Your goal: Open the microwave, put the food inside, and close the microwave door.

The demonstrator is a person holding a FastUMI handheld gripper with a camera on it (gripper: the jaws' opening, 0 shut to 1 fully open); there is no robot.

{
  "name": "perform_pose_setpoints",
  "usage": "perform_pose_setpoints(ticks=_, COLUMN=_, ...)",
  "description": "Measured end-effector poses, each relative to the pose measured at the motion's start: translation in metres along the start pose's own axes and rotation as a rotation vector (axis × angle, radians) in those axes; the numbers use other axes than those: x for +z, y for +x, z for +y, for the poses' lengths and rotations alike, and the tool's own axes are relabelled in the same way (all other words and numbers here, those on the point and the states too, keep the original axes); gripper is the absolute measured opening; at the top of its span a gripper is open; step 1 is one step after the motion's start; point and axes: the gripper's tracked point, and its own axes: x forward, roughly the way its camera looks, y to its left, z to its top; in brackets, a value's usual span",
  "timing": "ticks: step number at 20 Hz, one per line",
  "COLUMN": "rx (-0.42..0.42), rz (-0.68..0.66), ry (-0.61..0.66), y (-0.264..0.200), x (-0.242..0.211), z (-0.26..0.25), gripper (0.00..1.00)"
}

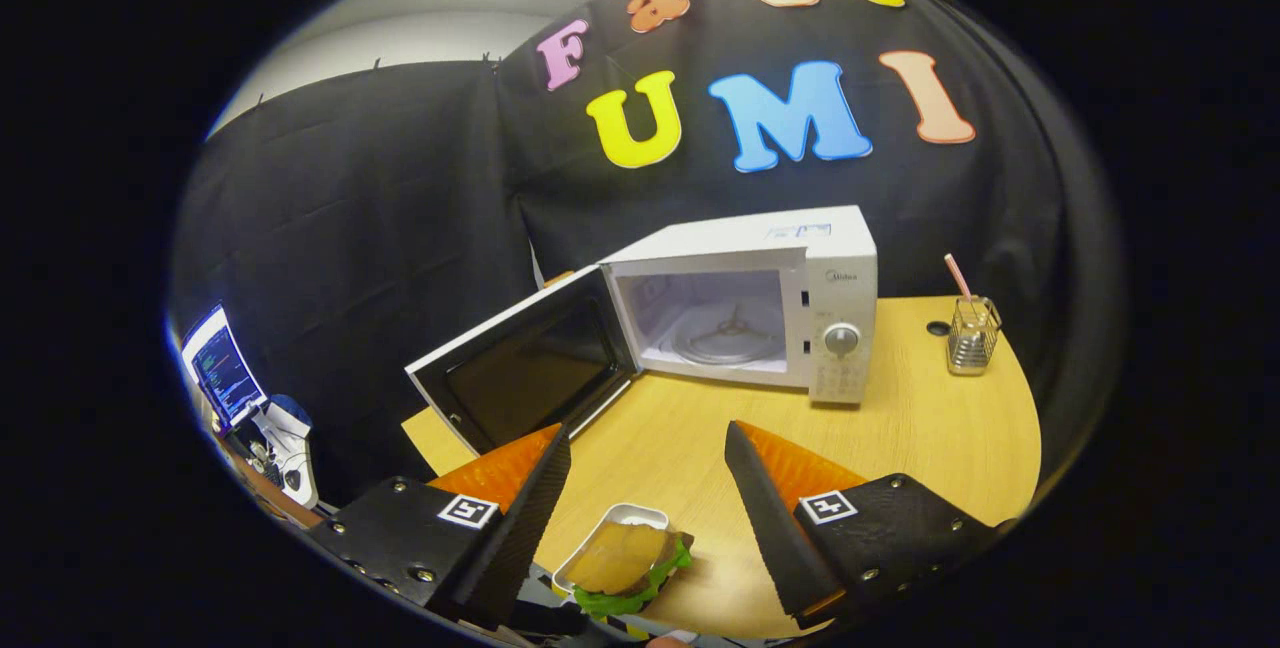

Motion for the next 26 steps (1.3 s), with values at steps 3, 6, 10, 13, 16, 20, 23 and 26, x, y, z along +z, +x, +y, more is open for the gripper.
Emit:
perform_pose_setpoints(ticks=3, rx=0.007, rz=0.07, ry=0.07, y=0.006, x=-0.029, z=-0.01, gripper=0.96)
perform_pose_setpoints(ticks=6, rx=0.007, rz=0.148, ry=0.139, y=0.01, x=-0.056, z=-0.019, gripper=0.97)
perform_pose_setpoints(ticks=10, rx=0.037, rz=0.253, ry=0.237, y=0.02, x=-0.091, z=-0.019, gripper=0.97)
perform_pose_setpoints(ticks=13, rx=0.07, rz=0.313, ry=0.322, y=0.022, x=-0.106, z=-0.013, gripper=0.97)
perform_pose_setpoints(ticks=16, rx=0.09, rz=0.372, ry=0.384, y=0.024, x=-0.121, z=-0.008, gripper=0.97)
perform_pose_setpoints(ticks=20, rx=0.105, rz=0.447, ry=0.439, y=0.027, x=-0.137, z=-0.001, gripper=0.96)
perform_pose_setpoints(ticks=23, rx=0.097, rz=0.482, ry=0.47, y=0.029, x=-0.143, z=0.001, gripper=0.92)
perform_pose_setpoints(ticks=26, rx=0.076, rz=0.479, ry=0.531, y=0.035, x=-0.141, z=-0.002, gripper=0.58)
